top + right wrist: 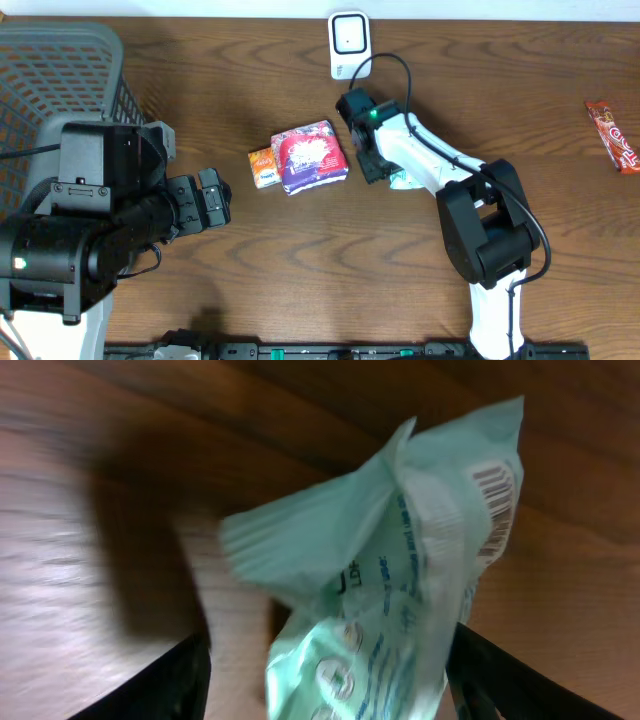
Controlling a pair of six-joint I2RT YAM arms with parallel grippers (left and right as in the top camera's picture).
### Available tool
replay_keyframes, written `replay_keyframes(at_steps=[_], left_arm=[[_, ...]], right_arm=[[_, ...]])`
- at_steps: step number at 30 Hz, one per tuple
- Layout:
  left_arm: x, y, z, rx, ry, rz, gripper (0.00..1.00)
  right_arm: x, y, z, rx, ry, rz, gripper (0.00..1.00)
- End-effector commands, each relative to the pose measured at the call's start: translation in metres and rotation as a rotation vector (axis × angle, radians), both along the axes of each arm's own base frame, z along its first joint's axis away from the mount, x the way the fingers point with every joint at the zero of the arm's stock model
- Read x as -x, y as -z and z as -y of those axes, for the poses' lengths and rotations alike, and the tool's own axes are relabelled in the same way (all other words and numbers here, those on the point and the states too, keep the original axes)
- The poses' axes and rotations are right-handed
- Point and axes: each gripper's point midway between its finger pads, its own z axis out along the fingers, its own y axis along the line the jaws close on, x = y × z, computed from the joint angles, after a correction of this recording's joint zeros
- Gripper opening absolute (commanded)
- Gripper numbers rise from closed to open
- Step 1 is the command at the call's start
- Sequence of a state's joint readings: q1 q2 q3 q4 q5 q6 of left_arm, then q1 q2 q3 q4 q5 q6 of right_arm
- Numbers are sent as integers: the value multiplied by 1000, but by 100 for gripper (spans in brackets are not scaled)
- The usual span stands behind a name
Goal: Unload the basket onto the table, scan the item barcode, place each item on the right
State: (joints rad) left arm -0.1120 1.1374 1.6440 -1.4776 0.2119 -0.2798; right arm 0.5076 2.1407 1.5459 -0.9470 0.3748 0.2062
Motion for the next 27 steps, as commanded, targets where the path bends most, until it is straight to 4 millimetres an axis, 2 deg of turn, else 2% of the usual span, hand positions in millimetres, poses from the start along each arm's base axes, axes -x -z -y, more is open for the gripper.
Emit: replay_keyframes(at_steps=[1, 3, 7, 14, 16, 20, 27], left_arm=[[0, 1, 1, 2, 17, -2, 98], [0, 0, 1, 2, 17, -2, 98], [0, 0, 1, 2, 17, -2, 98], [0, 1, 1, 2, 17, -2, 98], [0, 1, 1, 2, 17, -2, 98], [0, 0, 1, 2, 17, -2, 98], [0, 0, 1, 2, 17, -2, 98]], right_arm=[[7, 19, 18, 58, 33, 5, 68], [10, 25, 19, 58, 33, 5, 65], [15, 33, 21, 58, 32, -2, 47], [23, 38, 8, -54, 42, -72, 12], [23, 35, 2, -120, 39, -115, 9], [20, 19, -13, -294, 23, -206, 2], [8, -34, -49, -846, -9, -327, 1]])
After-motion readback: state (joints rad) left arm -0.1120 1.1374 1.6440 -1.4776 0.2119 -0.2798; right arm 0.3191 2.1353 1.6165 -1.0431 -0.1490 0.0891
